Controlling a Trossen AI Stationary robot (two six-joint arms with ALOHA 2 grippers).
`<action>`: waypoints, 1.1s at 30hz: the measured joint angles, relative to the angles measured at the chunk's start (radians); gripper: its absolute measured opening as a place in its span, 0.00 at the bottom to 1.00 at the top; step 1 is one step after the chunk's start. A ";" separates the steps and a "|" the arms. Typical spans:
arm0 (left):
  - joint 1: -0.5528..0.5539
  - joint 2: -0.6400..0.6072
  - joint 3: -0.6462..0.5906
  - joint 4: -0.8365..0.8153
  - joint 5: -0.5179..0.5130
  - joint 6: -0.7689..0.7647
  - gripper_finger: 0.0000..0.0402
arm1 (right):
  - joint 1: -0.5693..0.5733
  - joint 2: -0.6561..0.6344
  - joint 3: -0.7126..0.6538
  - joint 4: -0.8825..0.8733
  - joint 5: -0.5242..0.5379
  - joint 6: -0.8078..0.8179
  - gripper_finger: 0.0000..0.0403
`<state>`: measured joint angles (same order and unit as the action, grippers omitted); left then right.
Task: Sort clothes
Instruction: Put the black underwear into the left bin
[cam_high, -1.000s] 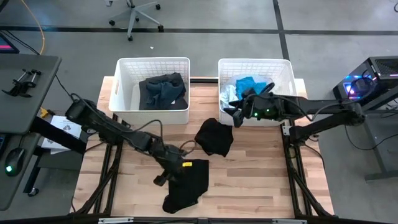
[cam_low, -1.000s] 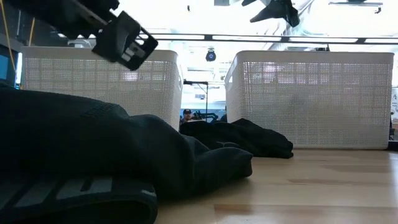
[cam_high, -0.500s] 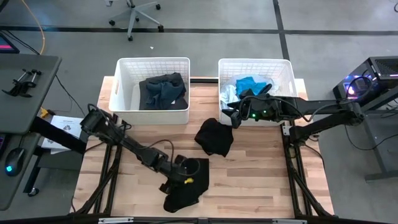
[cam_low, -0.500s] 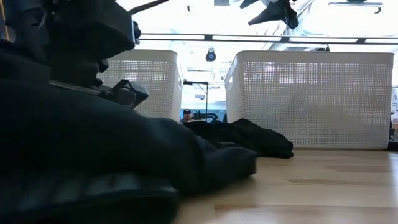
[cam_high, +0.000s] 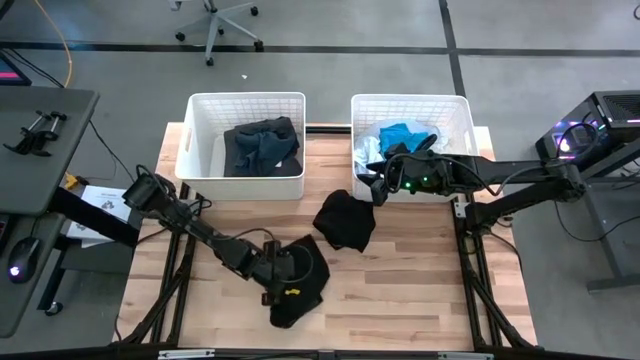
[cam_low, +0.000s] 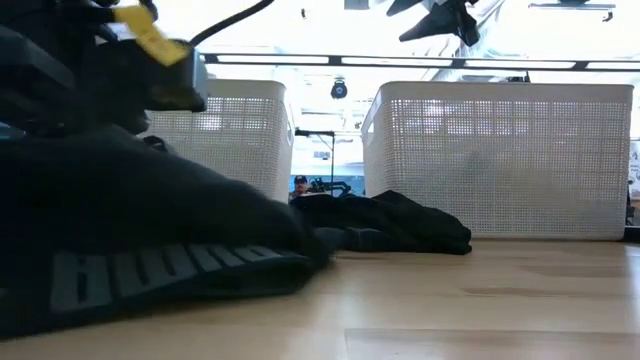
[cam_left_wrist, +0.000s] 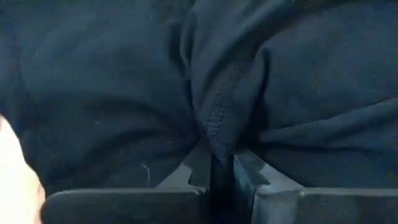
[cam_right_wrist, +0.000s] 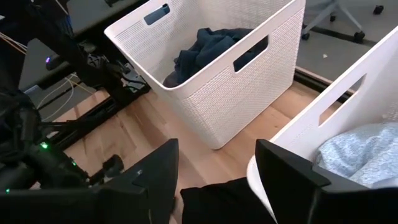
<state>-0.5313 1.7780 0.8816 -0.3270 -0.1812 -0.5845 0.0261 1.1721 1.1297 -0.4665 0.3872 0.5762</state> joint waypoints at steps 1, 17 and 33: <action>0.000 -0.018 -0.002 -0.020 0.002 -0.013 0.05 | 0.000 0.000 0.000 -0.001 0.003 0.000 0.49; 0.042 -0.469 0.166 -0.464 -0.464 -0.085 0.01 | 0.000 0.000 0.000 -0.015 0.052 -0.019 0.49; 0.345 -0.594 0.530 -0.461 -1.006 0.508 0.00 | 0.000 0.000 0.000 -0.015 0.075 -0.027 0.49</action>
<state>-0.1864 1.1843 1.4112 -0.7879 -1.1874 -0.0769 0.0261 1.1725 1.1301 -0.4812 0.4623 0.5490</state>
